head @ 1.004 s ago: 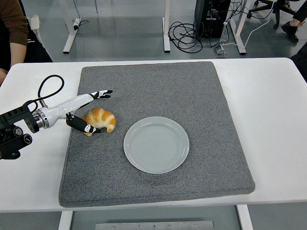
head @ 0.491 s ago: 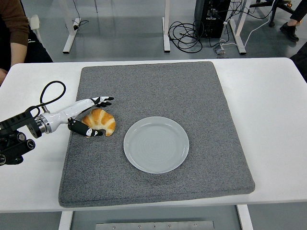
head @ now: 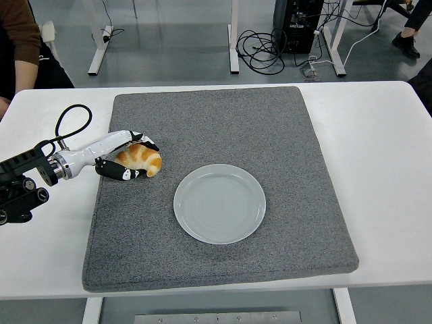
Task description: Place the bread on the plate
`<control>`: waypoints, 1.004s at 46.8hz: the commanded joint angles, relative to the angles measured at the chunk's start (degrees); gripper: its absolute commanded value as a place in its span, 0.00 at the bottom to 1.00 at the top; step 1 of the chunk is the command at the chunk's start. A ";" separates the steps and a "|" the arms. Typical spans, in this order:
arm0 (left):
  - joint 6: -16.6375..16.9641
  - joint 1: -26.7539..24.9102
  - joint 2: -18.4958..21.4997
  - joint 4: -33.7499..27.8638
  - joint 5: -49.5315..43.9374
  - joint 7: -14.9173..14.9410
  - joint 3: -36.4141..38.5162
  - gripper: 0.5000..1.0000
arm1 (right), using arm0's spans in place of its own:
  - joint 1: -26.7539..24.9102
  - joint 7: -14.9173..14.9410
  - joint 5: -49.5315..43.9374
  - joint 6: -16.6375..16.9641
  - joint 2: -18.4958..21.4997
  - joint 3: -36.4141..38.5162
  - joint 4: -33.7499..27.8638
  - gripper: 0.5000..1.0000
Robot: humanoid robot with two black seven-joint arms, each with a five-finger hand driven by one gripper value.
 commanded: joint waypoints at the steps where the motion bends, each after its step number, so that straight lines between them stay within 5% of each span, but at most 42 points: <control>1: 0.60 -0.19 0.10 0.01 0.01 0.01 0.06 0.00 | 0.00 0.00 0.00 0.00 0.00 0.00 0.00 1.00; 12: 0.95 -0.19 0.19 0.01 0.01 0.01 0.15 0.00 | 0.00 0.00 0.00 0.00 0.00 0.00 0.00 1.00; 23: -3.09 -0.37 0.54 0.01 -0.17 0.01 0.15 0.00 | 0.00 0.00 0.00 0.00 0.00 0.00 0.00 1.00; 47: -3.35 -1.86 1.24 0.01 -0.25 0.01 0.15 0.00 | 0.00 0.00 0.00 0.00 0.00 0.00 0.00 1.00</control>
